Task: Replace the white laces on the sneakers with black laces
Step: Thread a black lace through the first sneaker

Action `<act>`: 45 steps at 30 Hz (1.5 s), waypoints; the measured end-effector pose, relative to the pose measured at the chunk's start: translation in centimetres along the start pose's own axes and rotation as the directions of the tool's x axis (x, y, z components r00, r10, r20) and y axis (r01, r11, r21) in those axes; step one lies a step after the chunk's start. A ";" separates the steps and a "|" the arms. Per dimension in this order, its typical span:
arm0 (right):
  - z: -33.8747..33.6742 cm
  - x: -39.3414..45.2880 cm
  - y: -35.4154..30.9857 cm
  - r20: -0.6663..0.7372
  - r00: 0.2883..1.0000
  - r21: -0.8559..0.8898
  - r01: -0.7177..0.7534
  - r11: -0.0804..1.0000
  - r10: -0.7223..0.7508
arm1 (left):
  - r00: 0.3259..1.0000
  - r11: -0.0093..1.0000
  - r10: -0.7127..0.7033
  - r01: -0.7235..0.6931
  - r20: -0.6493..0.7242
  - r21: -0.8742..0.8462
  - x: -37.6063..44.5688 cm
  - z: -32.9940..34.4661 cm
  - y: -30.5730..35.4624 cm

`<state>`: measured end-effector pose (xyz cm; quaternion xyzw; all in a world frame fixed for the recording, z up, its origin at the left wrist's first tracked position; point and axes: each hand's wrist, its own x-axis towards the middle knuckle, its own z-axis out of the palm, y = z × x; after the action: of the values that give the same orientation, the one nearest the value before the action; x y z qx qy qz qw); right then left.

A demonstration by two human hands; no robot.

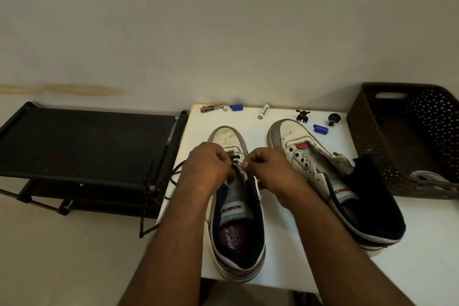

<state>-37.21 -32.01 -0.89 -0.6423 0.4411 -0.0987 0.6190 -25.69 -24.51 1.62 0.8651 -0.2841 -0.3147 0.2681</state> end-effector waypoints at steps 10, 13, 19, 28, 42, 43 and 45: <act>-2.9 -1.7 -4.8 -0.365 0.886 0.600 0.459 0.655 -0.286 | 0.998 0.999 -0.021 0.018 -0.062 -0.036 0.6 -0.3 -0.9; -2.2 -0.7 -2.3 -0.117 0.880 -0.370 0.391 0.843 -0.460 | 0.996 1.000 -0.008 0.006 -0.086 -0.028 0.4 -0.3 -0.9; -0.6 0.6 0.2 0.023 0.919 -0.696 0.298 0.653 -0.395 | 0.995 0.998 -0.017 0.011 -0.101 -0.061 0.1 -0.4 -1.0; -4.0 -3.1 -5.2 -0.646 0.547 -0.247 0.509 0.824 -0.532 | 0.996 0.988 -0.074 0.065 -0.058 -0.141 0.1 -0.9 -1.0; -2.7 -1.6 -2.8 -0.385 0.609 -0.747 0.237 0.622 -0.694 | 0.988 0.989 -0.137 0.140 -0.068 0.037 -0.4 -1.3 -2.5; -3.2 -1.9 -2.9 -0.468 0.490 -0.717 0.275 0.640 -0.735 | 0.988 0.988 -0.132 0.137 -0.076 0.065 -0.3 -1.3 -2.5; -3.6 -2.4 -3.0 -0.502 0.426 -0.715 0.285 0.638 -0.753 | 0.988 0.987 -0.124 0.132 -0.094 0.089 -0.3 -1.4 -2.5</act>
<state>-39.69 -33.33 3.55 -0.7840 0.4341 -0.4327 0.0981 -24.09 -22.16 1.00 0.9063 -0.2304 -0.2789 0.2184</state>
